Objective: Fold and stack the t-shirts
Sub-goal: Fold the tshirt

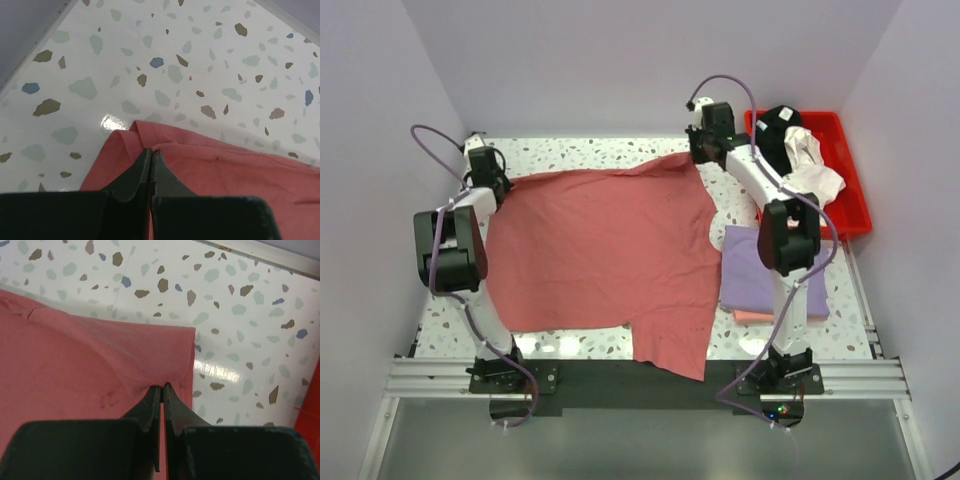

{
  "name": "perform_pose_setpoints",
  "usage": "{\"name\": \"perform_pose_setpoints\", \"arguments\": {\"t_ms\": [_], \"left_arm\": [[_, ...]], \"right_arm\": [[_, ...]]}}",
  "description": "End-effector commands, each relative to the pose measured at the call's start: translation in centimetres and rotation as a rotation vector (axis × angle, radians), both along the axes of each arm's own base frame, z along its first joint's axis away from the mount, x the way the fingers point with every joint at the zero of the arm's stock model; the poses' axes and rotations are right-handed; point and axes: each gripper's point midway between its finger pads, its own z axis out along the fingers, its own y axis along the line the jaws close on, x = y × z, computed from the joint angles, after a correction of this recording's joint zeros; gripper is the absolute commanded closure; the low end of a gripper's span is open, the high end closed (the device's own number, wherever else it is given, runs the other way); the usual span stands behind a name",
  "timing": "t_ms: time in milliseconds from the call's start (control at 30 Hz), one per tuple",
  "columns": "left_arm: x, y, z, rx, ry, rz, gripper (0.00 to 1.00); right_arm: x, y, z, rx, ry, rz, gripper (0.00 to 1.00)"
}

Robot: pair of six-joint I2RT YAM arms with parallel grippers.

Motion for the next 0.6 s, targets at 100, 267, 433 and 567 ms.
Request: {"name": "perform_pose_setpoints", "arguments": {"t_ms": [100, 267, 433, 567], "left_arm": [[-2.9, 0.5, 7.0, 0.051, -0.189, 0.052, 1.00], [-4.9, 0.4, 6.8, 0.042, -0.179, 0.077, 1.00], [-6.9, 0.3, 7.5, 0.045, -0.197, 0.081, 1.00], [-8.8, 0.6, 7.0, 0.063, -0.167, 0.115, 1.00]], "right_arm": [[-6.0, 0.0, 5.4, 0.079, 0.027, 0.041, 1.00], [-10.1, -1.1, 5.4, 0.070, 0.093, 0.032, 1.00], [-14.0, -2.3, 5.7, 0.067, 0.126, 0.024, 1.00], [-16.5, -2.8, 5.6, 0.067, 0.158, 0.027, 1.00]]}}
